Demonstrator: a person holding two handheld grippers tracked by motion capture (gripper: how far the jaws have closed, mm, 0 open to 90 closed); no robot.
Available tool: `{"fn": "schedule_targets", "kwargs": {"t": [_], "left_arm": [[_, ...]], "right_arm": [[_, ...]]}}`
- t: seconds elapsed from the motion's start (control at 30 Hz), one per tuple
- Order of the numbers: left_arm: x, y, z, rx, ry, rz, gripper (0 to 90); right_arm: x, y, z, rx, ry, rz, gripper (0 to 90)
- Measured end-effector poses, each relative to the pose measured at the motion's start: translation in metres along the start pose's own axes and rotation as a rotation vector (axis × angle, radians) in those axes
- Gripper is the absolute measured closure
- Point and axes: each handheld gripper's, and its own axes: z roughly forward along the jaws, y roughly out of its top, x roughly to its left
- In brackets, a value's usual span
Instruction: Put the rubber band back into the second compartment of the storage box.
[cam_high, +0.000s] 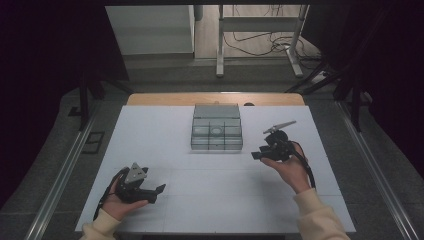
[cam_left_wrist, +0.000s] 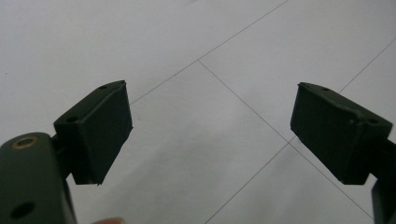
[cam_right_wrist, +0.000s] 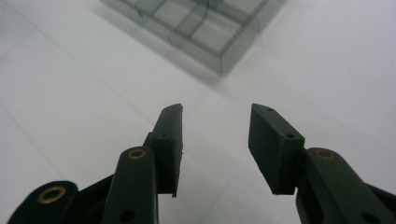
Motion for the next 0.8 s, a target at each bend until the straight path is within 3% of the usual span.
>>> {"fn": "schedule_targets", "kwargs": {"t": [0.07, 0.23, 0.43, 0.63, 0.8], "left_arm": [[0.0, 0.0, 0.0, 0.0, 0.001, 0.0, 13.2], [-0.001, 0.0, 0.001, 0.004, -0.001, 0.003, 13.2], [-0.001, 0.001, 0.001, 0.006, 0.001, 0.004, 13.2], [0.0, 0.001, 0.001, 0.006, 0.0, 0.003, 13.1], [-0.001, 0.001, 0.002, 0.006, -0.002, 0.002, 13.2]], "right_arm": [[-0.004, -0.026, -0.012, -0.009, -0.005, 0.032, 55.3], [-0.009, -0.055, -0.029, -0.01, -0.039, 0.067, 55.3], [-0.009, -0.066, -0.036, -0.006, -0.047, 0.073, 55.3], [-0.006, -0.072, -0.028, -0.015, -0.041, 0.064, 55.2], [-0.009, -0.088, -0.025, -0.081, -0.036, 0.081, 55.8]]}}
